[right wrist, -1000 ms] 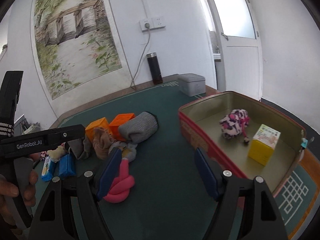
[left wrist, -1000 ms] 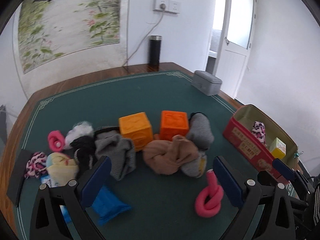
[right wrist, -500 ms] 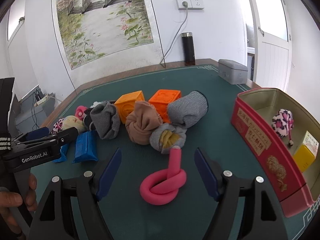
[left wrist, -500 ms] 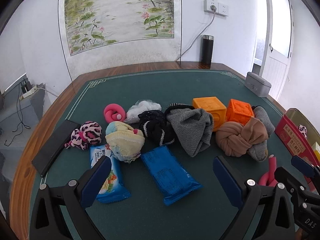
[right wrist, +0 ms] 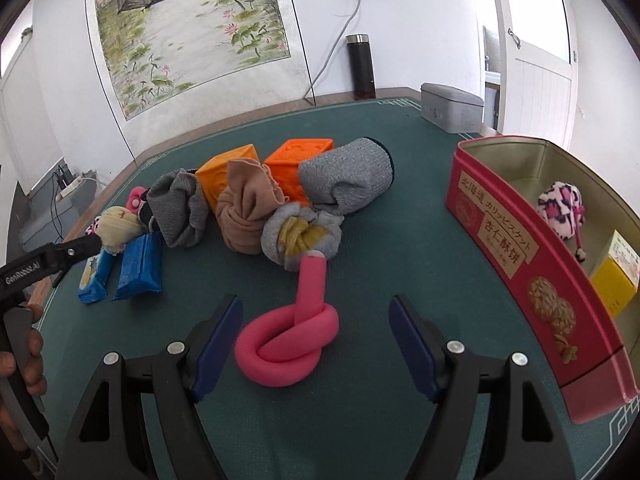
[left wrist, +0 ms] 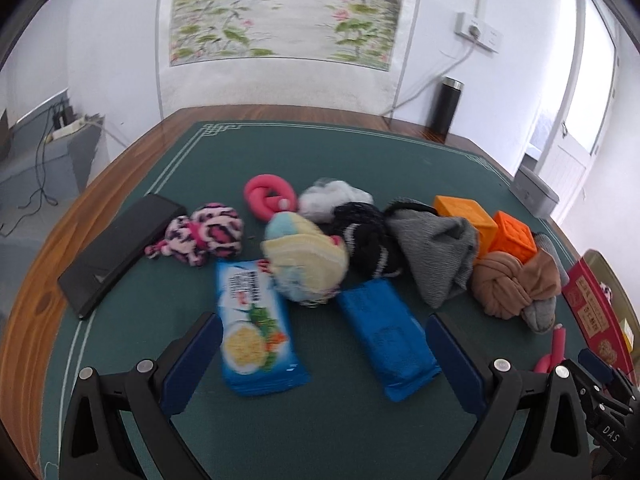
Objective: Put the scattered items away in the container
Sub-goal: 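Move both tools back from the tin over the remaining items, then grasp the blue cracker packet with the left tool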
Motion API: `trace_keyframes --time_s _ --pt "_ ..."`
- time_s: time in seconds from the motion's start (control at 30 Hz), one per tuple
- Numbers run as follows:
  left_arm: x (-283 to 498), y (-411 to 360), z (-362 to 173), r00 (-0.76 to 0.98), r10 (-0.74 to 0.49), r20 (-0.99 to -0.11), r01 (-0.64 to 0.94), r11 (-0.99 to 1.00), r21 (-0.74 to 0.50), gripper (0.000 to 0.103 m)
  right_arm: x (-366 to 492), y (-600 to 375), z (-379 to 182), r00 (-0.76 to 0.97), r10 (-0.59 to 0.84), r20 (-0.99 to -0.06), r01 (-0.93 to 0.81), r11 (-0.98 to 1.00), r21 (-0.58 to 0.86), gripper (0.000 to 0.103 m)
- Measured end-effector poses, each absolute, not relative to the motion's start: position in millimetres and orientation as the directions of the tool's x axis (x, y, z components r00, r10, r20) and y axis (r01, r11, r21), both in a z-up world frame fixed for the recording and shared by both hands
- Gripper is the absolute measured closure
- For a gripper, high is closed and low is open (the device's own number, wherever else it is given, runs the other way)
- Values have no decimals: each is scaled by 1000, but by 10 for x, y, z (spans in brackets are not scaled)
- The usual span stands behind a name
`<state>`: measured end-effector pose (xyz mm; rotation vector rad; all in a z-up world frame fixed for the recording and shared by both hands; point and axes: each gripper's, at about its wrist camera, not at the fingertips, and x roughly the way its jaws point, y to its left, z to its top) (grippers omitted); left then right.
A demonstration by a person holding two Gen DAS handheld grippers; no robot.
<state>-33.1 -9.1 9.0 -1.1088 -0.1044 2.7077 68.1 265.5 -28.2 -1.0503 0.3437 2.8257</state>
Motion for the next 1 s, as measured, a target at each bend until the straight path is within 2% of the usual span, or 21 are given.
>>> trace_keyframes --time_s 0.4,0.73,0.8,0.83,0.9,0.97,1.0 --pt "-507 -372 -36 -677 183 -713 -86 -982 -171 0 613 2634 -284 -755 2 -656 -160 -970 181 24" --pt "-706 -293 -286 -648 68 -759 -44 -998 -52 2 618 2614 -288 -761 -16 -648 -146 -969 197 24" --pt "-723 -300 -307 -650 52 -759 -35 -999 -39 12 619 2607 -284 -763 -16 -646 -144 -970 194 24" --pt "-735 -309 -325 -642 56 -764 -35 -998 -44 26 619 2600 -282 -764 -16 -645 -142 -971 192 24" --pt "-749 -322 -344 -632 70 -772 -40 -998 -58 35 617 2579 -275 -765 -13 -644 -139 -973 184 24" --pt "-726 -306 -334 -637 87 -766 -60 -996 -64 59 626 2554 -258 -771 -1 -637 -140 -975 171 24" --pt "-710 -302 -329 -638 91 -765 -63 -996 -66 60 636 2542 -242 -776 8 -631 -143 -976 163 24"
